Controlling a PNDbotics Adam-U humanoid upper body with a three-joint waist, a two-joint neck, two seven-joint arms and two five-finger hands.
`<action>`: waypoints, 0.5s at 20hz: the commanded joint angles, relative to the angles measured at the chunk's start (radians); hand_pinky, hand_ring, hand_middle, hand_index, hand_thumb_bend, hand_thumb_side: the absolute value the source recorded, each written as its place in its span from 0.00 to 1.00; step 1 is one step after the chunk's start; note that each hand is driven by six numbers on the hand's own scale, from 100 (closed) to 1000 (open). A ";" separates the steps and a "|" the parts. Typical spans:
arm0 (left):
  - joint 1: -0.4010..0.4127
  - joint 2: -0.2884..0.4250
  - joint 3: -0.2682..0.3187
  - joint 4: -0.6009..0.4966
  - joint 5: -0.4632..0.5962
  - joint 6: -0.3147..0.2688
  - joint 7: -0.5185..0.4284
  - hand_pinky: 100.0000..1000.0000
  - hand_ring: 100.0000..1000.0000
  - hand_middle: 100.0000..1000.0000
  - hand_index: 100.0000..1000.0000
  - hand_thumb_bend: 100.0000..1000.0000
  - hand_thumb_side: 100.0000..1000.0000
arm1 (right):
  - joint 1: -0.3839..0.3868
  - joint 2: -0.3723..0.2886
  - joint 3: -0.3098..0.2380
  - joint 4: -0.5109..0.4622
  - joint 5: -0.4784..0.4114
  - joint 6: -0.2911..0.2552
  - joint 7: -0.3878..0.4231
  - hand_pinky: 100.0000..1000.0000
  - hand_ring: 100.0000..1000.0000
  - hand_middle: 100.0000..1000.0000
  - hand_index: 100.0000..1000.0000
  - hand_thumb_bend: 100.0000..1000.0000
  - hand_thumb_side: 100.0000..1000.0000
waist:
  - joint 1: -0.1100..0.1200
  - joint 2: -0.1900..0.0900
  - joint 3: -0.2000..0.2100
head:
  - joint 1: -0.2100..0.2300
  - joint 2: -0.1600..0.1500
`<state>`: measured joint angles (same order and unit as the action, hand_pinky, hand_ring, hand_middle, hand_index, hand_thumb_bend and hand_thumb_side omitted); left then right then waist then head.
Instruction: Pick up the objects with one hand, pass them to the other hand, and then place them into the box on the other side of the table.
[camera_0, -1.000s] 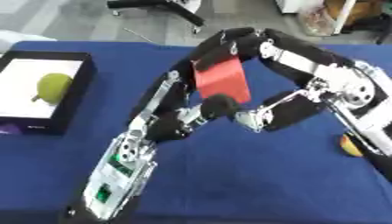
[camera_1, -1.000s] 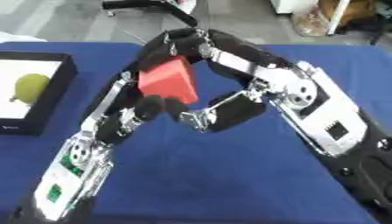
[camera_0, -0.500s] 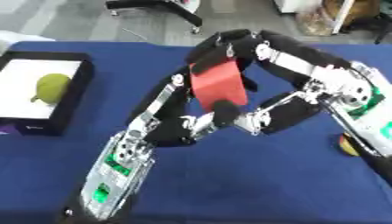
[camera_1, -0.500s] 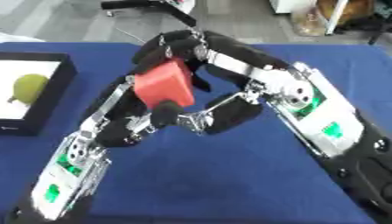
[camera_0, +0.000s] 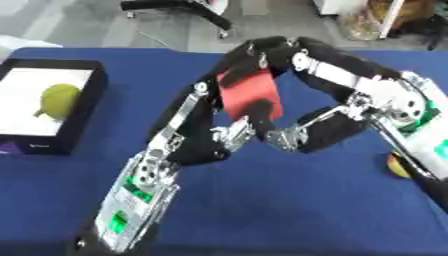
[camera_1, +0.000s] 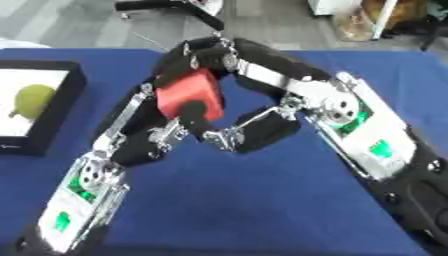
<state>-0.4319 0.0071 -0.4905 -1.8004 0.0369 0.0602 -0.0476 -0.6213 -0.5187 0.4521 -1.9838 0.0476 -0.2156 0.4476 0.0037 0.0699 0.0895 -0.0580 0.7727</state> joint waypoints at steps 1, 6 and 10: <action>-0.021 -0.010 0.003 -0.011 0.012 0.006 0.060 0.86 0.65 0.27 0.51 0.00 0.35 | -0.014 -0.009 -0.001 -0.016 -0.010 -0.034 0.032 0.73 0.95 0.94 0.71 0.00 0.00 | -0.001 -0.009 -0.001 | 0.003 -0.003; -0.019 -0.006 0.003 -0.005 0.013 0.012 0.088 0.86 0.65 0.26 0.50 0.00 0.34 | -0.017 -0.011 -0.018 -0.016 -0.019 -0.101 0.039 0.83 1.00 1.00 0.87 0.25 0.28 | 0.000 -0.009 -0.004 | 0.010 -0.003; -0.023 0.004 0.020 0.006 -0.004 0.015 0.108 0.86 0.65 0.26 0.50 0.00 0.34 | -0.027 -0.018 -0.042 -0.016 -0.056 -0.152 0.044 0.88 1.00 1.00 0.92 0.36 0.42 | 0.001 -0.011 -0.005 | 0.015 -0.003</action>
<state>-0.4435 0.0030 -0.4995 -1.8011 0.0394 0.0662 0.0432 -0.6245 -0.5256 0.4186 -1.9708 0.0186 -0.3414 0.4884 0.0045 0.0699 0.0858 -0.0473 0.7727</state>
